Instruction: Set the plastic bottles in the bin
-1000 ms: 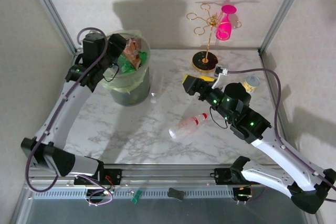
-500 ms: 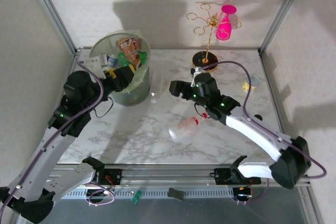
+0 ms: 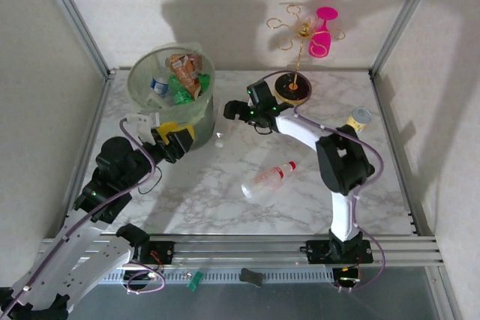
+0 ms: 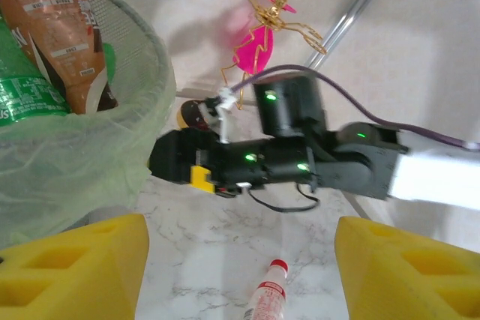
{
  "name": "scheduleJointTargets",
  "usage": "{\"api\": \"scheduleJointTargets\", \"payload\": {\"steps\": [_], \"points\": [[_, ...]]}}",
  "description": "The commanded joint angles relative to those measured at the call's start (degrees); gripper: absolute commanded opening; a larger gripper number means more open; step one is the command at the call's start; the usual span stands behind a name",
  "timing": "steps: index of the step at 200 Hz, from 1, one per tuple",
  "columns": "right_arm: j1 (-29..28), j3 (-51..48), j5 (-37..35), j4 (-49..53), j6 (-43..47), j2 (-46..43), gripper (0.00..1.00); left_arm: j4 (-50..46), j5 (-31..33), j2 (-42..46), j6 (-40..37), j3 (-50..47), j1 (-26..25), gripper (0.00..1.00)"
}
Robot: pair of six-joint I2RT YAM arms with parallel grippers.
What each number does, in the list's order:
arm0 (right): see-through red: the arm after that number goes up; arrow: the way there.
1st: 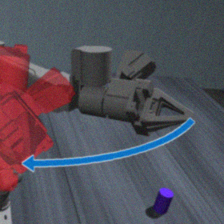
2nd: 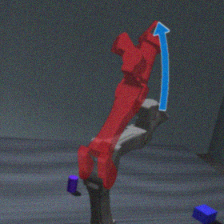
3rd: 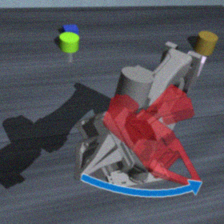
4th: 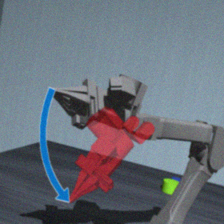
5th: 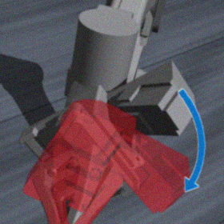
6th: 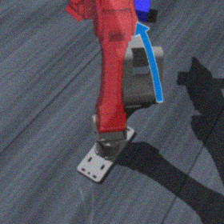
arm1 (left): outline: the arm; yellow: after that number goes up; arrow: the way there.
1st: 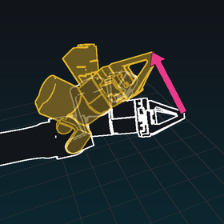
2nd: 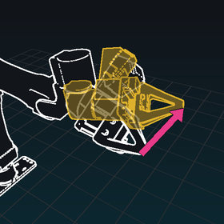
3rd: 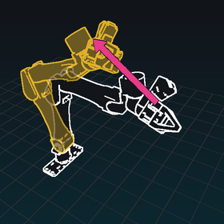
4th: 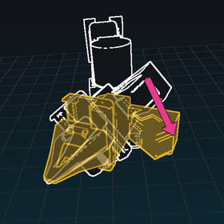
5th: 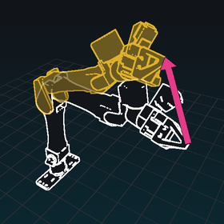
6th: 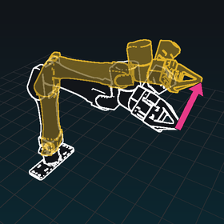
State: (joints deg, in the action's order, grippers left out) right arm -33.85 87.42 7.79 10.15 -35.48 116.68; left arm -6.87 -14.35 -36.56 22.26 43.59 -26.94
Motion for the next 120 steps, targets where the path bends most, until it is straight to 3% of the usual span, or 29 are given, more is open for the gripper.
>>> {"api": "scheduleJointTargets", "payload": {"steps": [1,65,120], "points": [[0.2,7.2,4.9,2.3,1.2,6.5,0.99,6.2,-1.9,2.3,-1.3,-2.5,-0.8,0.66],[0.5,24.5,6.3,8.8,0.3,22.0,0.99,7.5,-3.5,2.7,-2.0,-3.6,-3.3,0.67],[0.5,26.8,-3.3,15.3,1.1,24.2,0.89,7.7,-4.1,3.1,-2.1,-3.9,-4.3,0.67]]}}
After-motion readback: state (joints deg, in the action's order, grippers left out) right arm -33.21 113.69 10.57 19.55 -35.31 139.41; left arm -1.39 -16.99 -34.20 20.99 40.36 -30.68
